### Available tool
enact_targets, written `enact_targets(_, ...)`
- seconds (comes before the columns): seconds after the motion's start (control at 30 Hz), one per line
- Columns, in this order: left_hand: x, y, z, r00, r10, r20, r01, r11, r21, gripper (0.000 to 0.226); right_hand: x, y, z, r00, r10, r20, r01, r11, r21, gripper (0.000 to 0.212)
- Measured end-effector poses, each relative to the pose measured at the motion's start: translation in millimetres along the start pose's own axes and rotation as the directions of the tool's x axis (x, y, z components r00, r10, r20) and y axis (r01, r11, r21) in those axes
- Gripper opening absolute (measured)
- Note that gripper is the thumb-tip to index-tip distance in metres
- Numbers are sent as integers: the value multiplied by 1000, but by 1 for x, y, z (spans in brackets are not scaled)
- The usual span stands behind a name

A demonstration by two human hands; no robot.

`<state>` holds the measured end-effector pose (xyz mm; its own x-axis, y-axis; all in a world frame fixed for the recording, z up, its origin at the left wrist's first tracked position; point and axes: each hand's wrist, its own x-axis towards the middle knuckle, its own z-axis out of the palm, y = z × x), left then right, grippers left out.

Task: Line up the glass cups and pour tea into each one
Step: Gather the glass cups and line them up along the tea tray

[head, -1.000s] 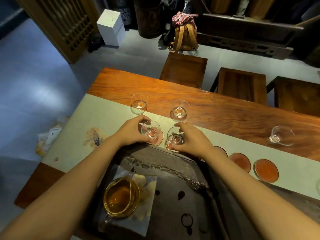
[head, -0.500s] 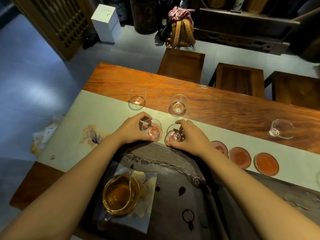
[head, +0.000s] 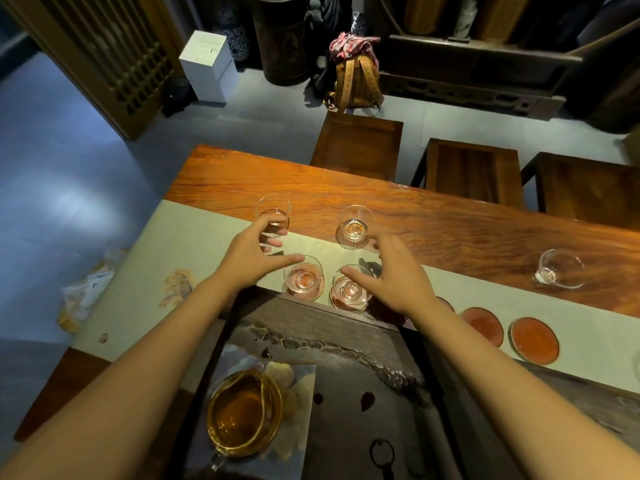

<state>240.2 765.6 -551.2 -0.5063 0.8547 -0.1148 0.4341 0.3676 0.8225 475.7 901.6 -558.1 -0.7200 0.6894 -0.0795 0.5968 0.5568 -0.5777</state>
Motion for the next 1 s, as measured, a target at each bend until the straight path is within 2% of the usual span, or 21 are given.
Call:
enact_targets(0.1, 23, 8, -14, 986, 51, -157, -50, 999, 11, 71, 25, 4, -10, 998, 2, -67, -3, 1000, -10, 87)
enact_targets(0.2, 50, 8, -26, 978, 52, -203, -42, 998, 51, 80, 51, 6, -15, 998, 9, -65, -11, 999, -33, 96)
enact_targets(0.4, 84, -23, -27, 997, 17, -80, 4, 964, 264, 95, 83, 10, -4, 1000, 15, 21, -13, 993, -115, 109)
enact_targets(0.57, 93, -44, -14, 999, -32, -26, 37, 980, 196, 103, 88, 14, 13, 998, 33, 48, -30, 997, -65, 117)
enact_targets(0.67, 97, -49, -7, 998, -34, -53, 41, 991, 126, 101, 88, 16, 17, 999, 35, 12, -34, 999, -37, 113)
enact_targets(0.87, 101, -50, 0, 995, -65, -79, 69, 996, 48, 92, 86, 21, 22, 996, 33, -85, -34, 999, -10, 83)
enact_targets(1.0, 99, -51, 3, 989, -92, -114, 96, 995, 31, 77, 86, 20, 22, 994, 38, -99, -38, 999, 6, 80)
